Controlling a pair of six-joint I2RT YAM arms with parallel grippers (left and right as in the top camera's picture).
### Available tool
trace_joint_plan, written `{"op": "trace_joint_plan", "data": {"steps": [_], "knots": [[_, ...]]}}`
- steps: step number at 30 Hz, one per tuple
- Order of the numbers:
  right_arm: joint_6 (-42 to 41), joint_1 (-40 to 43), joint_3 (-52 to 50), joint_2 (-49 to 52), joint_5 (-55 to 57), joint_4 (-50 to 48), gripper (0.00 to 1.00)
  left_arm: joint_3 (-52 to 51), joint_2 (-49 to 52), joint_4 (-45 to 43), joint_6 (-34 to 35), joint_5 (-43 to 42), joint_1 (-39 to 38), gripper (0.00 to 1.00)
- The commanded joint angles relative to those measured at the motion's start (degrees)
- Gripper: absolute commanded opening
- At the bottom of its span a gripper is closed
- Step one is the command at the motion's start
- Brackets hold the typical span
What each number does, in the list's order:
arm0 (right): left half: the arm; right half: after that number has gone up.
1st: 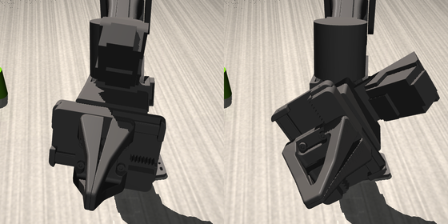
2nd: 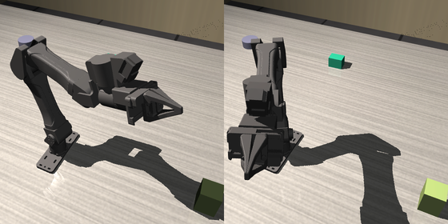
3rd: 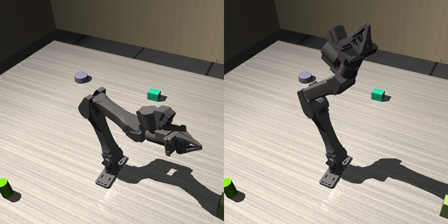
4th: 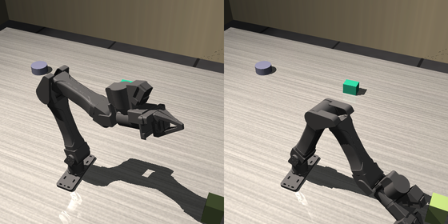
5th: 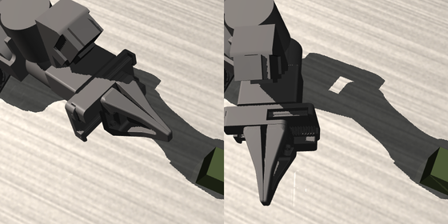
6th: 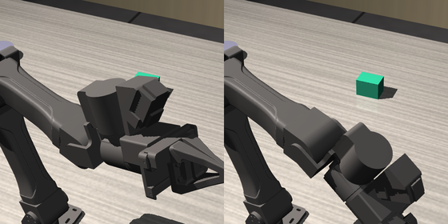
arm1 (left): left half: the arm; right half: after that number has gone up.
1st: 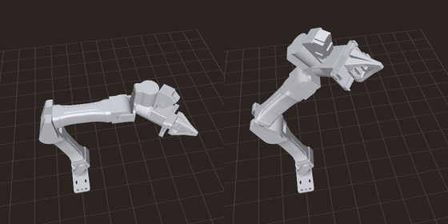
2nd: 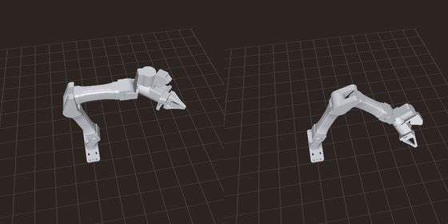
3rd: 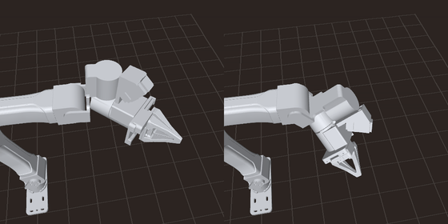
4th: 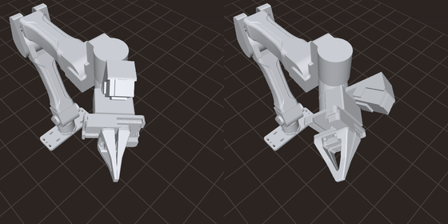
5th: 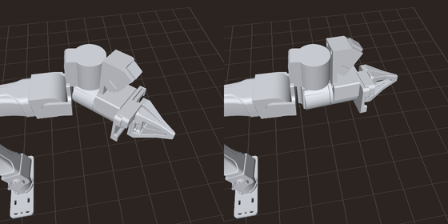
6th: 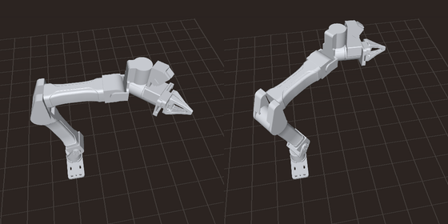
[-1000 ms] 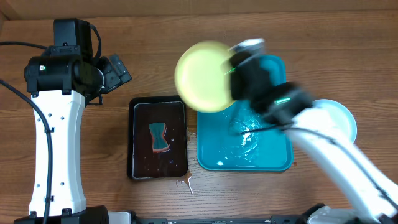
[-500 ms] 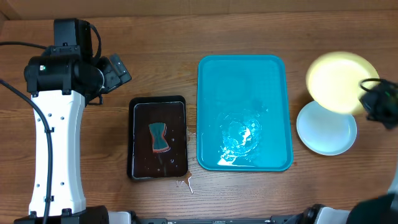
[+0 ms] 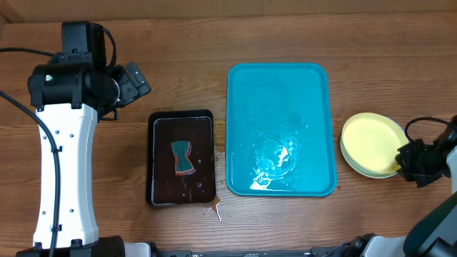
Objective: Clean dirty plates on tray and stack at the side
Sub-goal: 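Carry the yellow plate right and stack it on the white plate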
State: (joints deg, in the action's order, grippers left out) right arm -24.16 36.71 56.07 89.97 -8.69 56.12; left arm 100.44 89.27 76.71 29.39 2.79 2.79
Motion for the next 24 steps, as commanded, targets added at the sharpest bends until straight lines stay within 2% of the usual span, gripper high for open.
{"op": "trace_joint_plan", "data": {"steps": [1,6,10,15,17,18,19,20,24], "knots": [[-0.07,-0.02,0.96,-1.09,-0.72,0.42,0.42,0.0,0.46,-0.07,-1.09,0.76,0.22,1.0],[4.24,-1.66,2.58,-6.64,-7.04,2.82,0.53,0.0,0.46,-0.07,-1.11,0.76,0.22,1.0],[10.03,-5.9,3.89,-13.73,-16.74,5.05,0.55,0.0,0.46,-0.07,-1.11,0.76,0.22,1.0],[18.34,-19.32,7.3,-25.49,-25.22,5.75,0.53,0.0,0.46,-0.09,-1.11,0.76,0.22,1.0],[19.56,-25.38,8.11,-29.31,-26.14,5.03,0.57,0.0,0.46,-0.09,-1.09,0.76,0.2,1.0],[19.52,-27.76,8.2,-30.75,-26.01,4.52,0.62,0.0,0.46,-0.07,-1.11,0.76,0.22,1.0],[19.52,-29.99,8.2,-32.02,-26.01,4.15,0.9,0.0,0.46,-0.07,-1.11,0.76,0.22,1.0],[19.52,-32.44,8.2,-33.18,-25.97,3.96,1.0,0.0,0.46,-0.07,-1.11,0.76,0.22,1.0],[19.52,-39.28,8.17,-35.71,-25.97,4.35,1.0,0.0,0.46,-0.07,-1.11,0.76,0.22,1.0]]}}
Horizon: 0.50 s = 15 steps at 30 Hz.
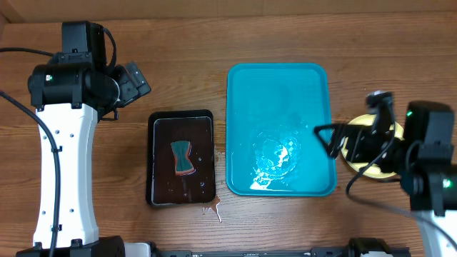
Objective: Clean dirty plates on tray and stack at the side
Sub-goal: 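Carry the yellow plate right and stack it on the white plate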
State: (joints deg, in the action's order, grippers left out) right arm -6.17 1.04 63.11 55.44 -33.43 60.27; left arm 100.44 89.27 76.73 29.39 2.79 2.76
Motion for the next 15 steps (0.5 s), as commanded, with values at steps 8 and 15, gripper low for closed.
{"op": "trace_joint_plan", "data": {"steps": [8,15], "knots": [[1.79,-6.08,1.16,-1.29,0.66,1.07,1.0,0.0,0.46,-0.09,-1.11,0.76,0.24,1.0],[10.19,-5.86,0.13,-6.25,7.34,-9.66,1.0,0.0,0.46,-0.09,-1.11,0.76,0.24,1.0]]}}
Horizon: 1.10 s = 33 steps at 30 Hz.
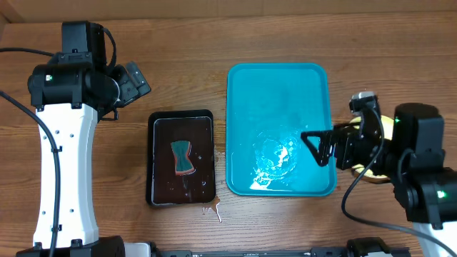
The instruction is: Clean dirty plates on tray and stack at the side
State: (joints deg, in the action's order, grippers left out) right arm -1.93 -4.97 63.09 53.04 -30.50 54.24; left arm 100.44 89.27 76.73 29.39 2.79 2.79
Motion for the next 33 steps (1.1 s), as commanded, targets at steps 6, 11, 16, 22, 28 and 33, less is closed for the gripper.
{"op": "trace_joint_plan", "data": {"steps": [6,11,16,22,28,33], "knots": [[6.91,0.2,-8.79,-15.26,14.6,-15.5,1.0,0.0,0.46,-0.09,-1.11,0.76,0.22,1.0],[6.91,0.33,-22.62,-29.0,20.17,-23.65,1.0,0.0,0.46,-0.09,-1.11,0.76,0.2,1.0],[6.4,2.23,-35.74,-41.51,19.93,-29.18,1.0,0.0,0.46,-0.09,-1.11,0.76,0.2,1.0],[6.45,2.49,-46.07,-51.91,20.2,-31.21,1.0,0.0,0.46,-0.09,-1.09,0.76,0.22,1.0],[6.45,2.49,-53.16,-52.87,20.2,-37.79,1.0,0.0,0.46,-0.11,-1.11,0.79,0.2,1.0],[6.43,2.45,-59.01,-52.87,20.15,-46.6,1.0,0.0,0.46,-0.09,-1.11,0.76,0.22,1.0]]}}
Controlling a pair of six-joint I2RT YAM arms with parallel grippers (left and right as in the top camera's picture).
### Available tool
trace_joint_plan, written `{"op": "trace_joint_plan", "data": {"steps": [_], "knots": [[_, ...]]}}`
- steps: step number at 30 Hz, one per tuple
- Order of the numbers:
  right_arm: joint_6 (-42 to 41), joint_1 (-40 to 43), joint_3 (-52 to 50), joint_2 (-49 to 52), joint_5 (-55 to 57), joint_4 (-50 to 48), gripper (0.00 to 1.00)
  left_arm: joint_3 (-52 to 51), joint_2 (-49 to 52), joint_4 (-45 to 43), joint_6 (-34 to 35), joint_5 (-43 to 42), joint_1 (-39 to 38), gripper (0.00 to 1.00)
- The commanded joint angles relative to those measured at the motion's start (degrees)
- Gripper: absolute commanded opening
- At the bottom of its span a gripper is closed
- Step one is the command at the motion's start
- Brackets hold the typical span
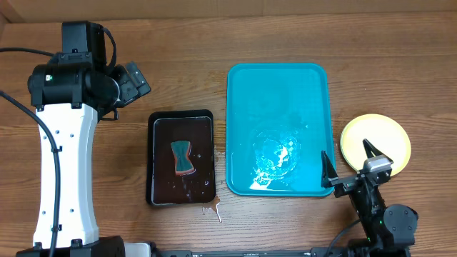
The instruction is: Clean dirty plates on tray and stack at the side
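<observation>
The blue tray lies right of centre, wet with puddles and bare of plates. A yellow plate stack sits on the table to its right. My right gripper stands open and empty between the tray's front right corner and the plates, fingers spread wide and touching neither. My left gripper is held off at the back left, open with nothing in it.
A black basin of dark water holds a teal and orange sponge, left of the tray. A small water spill marks the wood at the basin's front right corner. The white left arm runs down the left side.
My right gripper was open over the tray's right edge, covering part of the yellow plates. Now it is drawn back toward the table's front right, and the plates show whole.
The right gripper was first at the far right, against the yellow plates' rim. Then it was open over the plates, facing the tray, then farther left over the tray's edge. Now it is back near the front. The left arm, sponge and tray stayed put.
</observation>
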State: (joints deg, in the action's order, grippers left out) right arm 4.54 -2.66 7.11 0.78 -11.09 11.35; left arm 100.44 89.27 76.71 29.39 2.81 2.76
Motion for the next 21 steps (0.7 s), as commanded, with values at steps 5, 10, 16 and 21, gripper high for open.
{"op": "trace_joint_plan", "data": {"steps": [5,10,16,21], "knots": [[0.04,0.11,-6.69,-0.63,1.22,-9.29,1.0,0.0,0.46,-0.07,-1.11,0.74,0.24,1.0],[0.02,0.11,-6.67,-0.63,1.42,-8.11,1.0,0.0,0.46,-0.07,-1.09,0.76,0.24,1.0],[0.02,0.11,-6.64,-0.61,1.42,-7.61,1.0,0.0,0.46,-0.07,-1.11,0.74,0.24,1.0],[0.02,0.11,-6.64,-0.61,1.44,-7.61,1.0,0.0,0.46,-0.07,-1.09,0.74,0.24,1.0]]}}
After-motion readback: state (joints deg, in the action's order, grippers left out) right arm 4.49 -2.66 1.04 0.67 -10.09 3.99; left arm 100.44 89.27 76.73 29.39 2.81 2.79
